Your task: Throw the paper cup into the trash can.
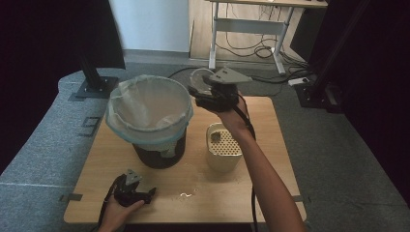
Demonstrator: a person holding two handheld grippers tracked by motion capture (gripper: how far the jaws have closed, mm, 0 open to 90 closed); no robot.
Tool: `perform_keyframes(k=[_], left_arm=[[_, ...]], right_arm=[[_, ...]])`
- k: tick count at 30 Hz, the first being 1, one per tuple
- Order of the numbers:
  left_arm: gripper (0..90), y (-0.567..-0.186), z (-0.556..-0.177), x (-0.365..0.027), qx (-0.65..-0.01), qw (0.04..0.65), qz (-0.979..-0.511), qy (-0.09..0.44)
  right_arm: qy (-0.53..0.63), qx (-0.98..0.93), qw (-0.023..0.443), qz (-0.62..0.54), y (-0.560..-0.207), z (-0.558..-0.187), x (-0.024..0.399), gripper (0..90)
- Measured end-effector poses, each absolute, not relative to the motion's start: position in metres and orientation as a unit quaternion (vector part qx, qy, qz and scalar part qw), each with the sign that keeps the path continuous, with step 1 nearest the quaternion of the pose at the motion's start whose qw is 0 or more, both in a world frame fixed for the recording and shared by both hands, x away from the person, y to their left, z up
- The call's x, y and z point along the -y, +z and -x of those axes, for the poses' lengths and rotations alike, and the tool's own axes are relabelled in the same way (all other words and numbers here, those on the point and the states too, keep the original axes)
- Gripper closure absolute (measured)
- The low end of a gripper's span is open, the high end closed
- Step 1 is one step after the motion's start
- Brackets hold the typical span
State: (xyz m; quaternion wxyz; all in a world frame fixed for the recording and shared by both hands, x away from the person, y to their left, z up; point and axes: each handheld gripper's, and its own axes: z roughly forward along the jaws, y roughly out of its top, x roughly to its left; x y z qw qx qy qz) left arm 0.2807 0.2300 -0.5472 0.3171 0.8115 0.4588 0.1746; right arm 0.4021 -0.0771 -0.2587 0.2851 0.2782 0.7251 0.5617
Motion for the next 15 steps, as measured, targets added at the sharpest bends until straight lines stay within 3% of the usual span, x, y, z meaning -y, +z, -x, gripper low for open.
perform_keyframes(k=[11,15], left_arm=[[8.1,-0.547,-0.280,-0.230,-0.456,0.318,-0.813,0.173],[8.1,-0.547,-0.280,-0.230,-0.456,0.318,-0.813,0.173]], right_arm=[[0.562,-0.754,0.241,-0.240,-0.246,-0.425,-0.013,38.0],[0.561,-0.761,0.223,-0.240,-0.253,-0.434,-0.031,31.6]])
